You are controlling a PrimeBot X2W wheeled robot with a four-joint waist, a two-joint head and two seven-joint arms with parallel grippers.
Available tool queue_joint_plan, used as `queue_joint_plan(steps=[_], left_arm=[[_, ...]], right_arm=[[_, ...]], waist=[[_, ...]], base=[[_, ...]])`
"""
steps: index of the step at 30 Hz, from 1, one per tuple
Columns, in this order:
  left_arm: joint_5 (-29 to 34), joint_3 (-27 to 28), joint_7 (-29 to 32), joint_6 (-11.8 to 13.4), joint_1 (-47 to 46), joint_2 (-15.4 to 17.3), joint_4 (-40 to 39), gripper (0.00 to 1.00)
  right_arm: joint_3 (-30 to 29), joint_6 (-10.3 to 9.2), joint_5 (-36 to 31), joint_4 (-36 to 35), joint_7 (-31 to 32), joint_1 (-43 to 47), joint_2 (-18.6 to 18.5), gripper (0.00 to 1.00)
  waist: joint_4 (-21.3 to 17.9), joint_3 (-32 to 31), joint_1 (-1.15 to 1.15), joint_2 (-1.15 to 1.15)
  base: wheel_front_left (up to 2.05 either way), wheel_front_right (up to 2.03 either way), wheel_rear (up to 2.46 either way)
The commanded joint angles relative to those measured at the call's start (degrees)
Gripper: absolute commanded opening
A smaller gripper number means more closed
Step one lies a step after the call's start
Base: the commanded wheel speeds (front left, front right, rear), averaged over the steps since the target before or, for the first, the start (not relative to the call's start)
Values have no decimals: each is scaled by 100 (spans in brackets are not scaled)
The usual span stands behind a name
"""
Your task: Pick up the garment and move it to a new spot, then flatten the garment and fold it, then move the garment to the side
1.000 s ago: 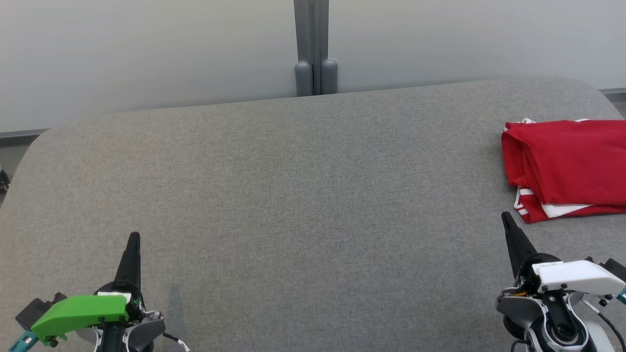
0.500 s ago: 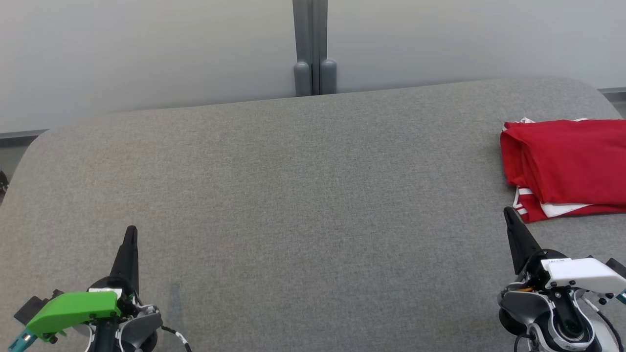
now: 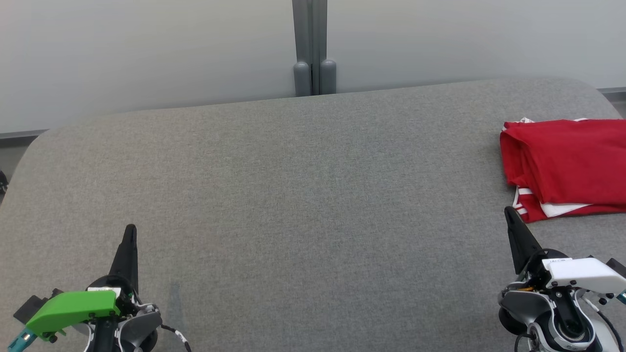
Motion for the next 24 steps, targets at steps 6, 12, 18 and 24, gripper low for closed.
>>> queue_joint_plan(steps=[6, 12, 18, 24], left_arm=[[-18, 13, 22, -27, -61, 35, -9, 0], [-18, 13, 22, -27, -61, 35, -9, 0], [-18, 13, 22, -27, -61, 35, -8, 0], [-18, 13, 21, -28, -61, 35, -9, 0]], right_arm=[[-11, 2, 18, -30, 32, -36, -13, 0], [-13, 2, 15, -29, 24, -36, -10, 0], [-15, 2, 12, -29, 26, -36, -9, 0], [-17, 2, 10, -29, 29, -36, -7, 0]], waist=[[0, 0, 0, 0], [0, 0, 0, 0], [0, 0, 0, 0], [0, 0, 0, 0]], base=[[0, 0, 0], [0, 0, 0], [0, 0, 0], [0, 0, 0]])
